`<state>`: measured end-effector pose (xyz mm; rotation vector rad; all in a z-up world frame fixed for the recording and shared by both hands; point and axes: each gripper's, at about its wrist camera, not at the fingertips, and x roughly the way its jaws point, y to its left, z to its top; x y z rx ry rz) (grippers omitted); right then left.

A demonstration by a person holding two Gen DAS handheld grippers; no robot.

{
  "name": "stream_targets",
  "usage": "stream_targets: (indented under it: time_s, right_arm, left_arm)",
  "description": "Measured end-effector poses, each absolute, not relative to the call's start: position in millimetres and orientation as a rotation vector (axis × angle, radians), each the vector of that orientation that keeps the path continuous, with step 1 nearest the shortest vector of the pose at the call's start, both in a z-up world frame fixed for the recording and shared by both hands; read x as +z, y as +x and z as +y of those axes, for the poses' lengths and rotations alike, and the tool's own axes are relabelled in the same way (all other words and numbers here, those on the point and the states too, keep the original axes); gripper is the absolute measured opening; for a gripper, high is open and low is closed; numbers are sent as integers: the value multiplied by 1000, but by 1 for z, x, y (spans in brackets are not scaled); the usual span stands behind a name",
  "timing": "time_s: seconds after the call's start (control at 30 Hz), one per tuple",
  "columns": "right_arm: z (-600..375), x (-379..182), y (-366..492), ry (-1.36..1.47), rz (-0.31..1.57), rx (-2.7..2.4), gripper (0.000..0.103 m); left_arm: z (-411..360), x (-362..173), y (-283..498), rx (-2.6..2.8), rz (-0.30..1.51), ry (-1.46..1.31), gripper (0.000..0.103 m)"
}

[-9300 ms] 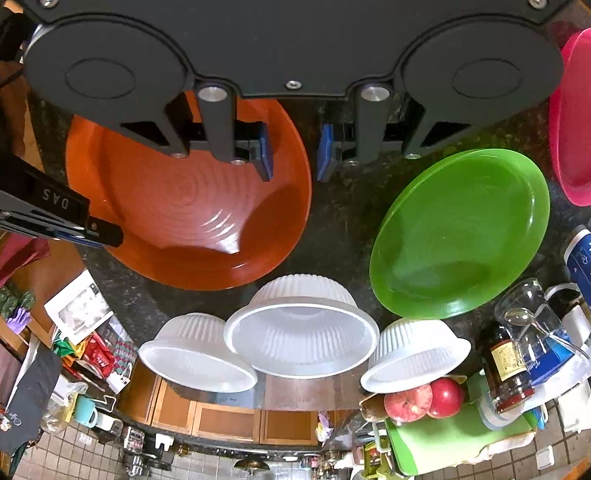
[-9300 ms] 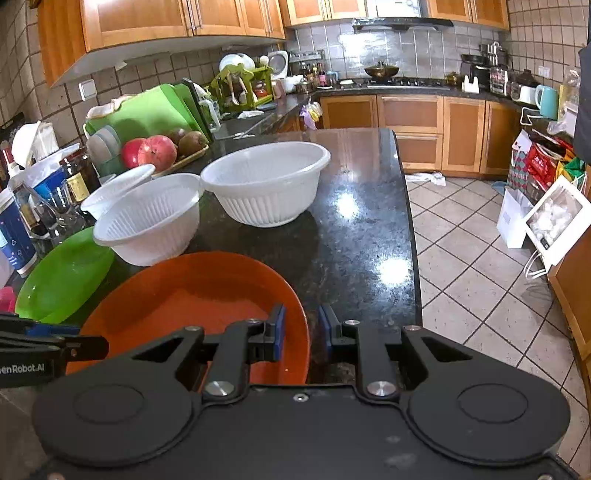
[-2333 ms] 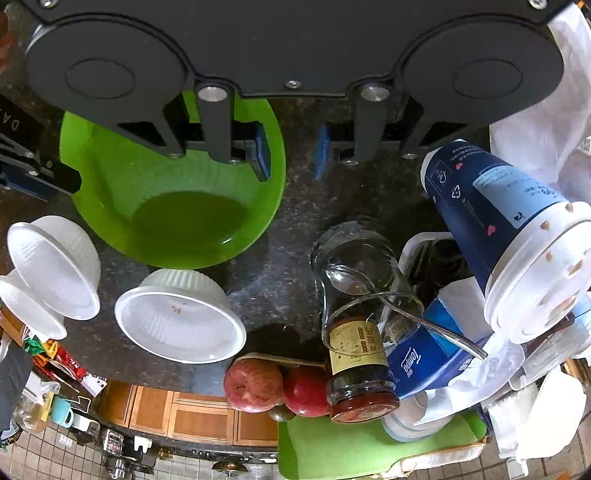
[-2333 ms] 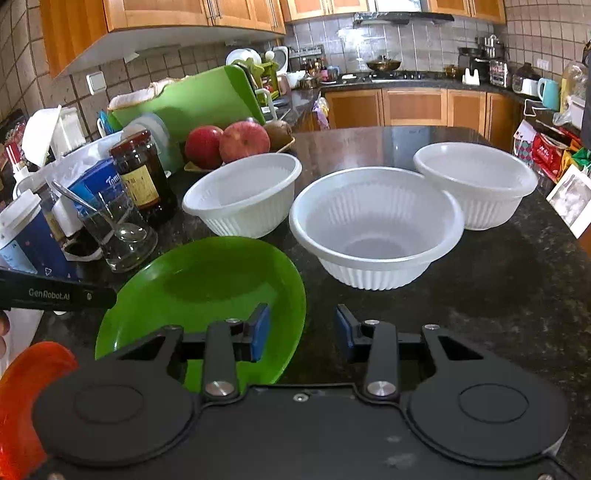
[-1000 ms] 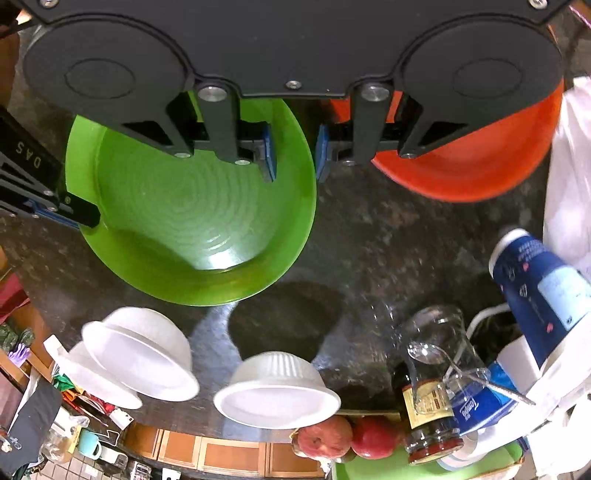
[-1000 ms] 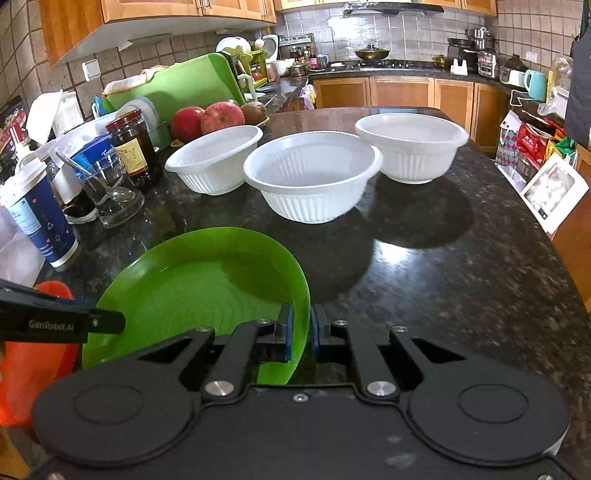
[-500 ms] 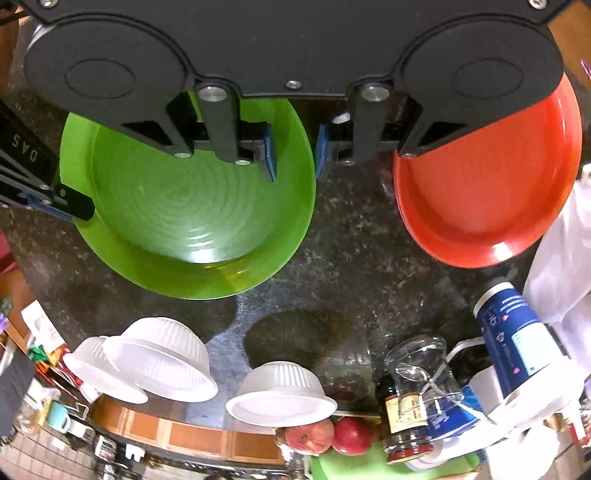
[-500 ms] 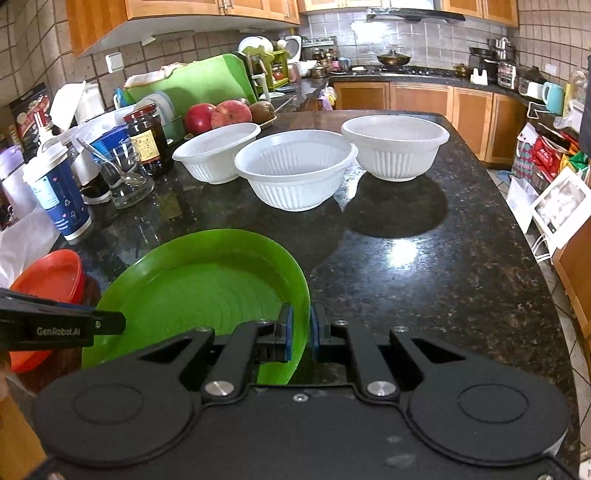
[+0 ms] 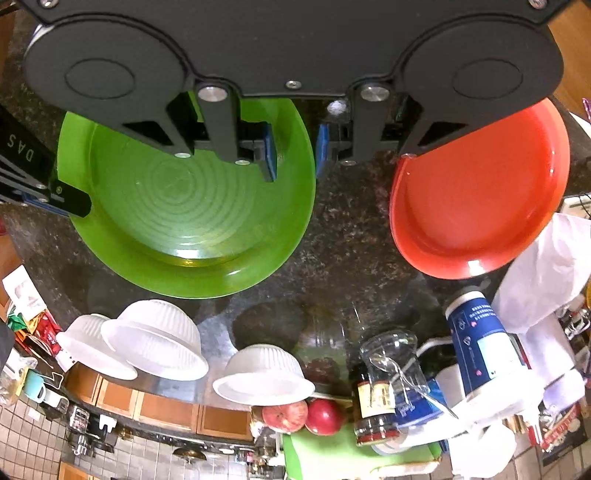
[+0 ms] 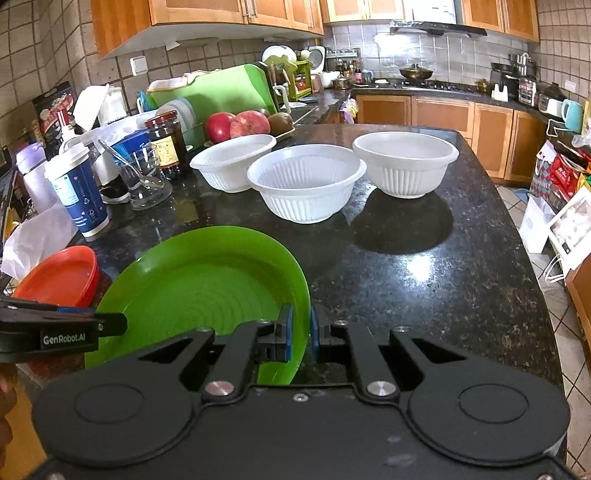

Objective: Organize plates and bowls
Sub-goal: 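Lift the green plate with the left tool toward the orange plate stack, then lower the green plate onto the orange plate with the left tool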

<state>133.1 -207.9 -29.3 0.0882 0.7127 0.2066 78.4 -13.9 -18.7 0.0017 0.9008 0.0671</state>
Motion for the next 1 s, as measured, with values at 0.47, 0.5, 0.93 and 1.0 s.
stream_targets:
  time_s: [0.47,0.5,0.93,1.0]
  right_arm:
    - [-159,-7,121,83,660,188,12]
    - [-152,-5,120,82,657,191,12]
    - [-54,3,115,71,651,248,12]
    - [-40,1,115,68,656,253,12]
  left_arm:
    - [32,0,70,50,848,2,28]
    - [39,1,69,52,846,1,28]
    - [128,10,53,106,832,5,28]
    - [141,8,53,112,838,3,28]
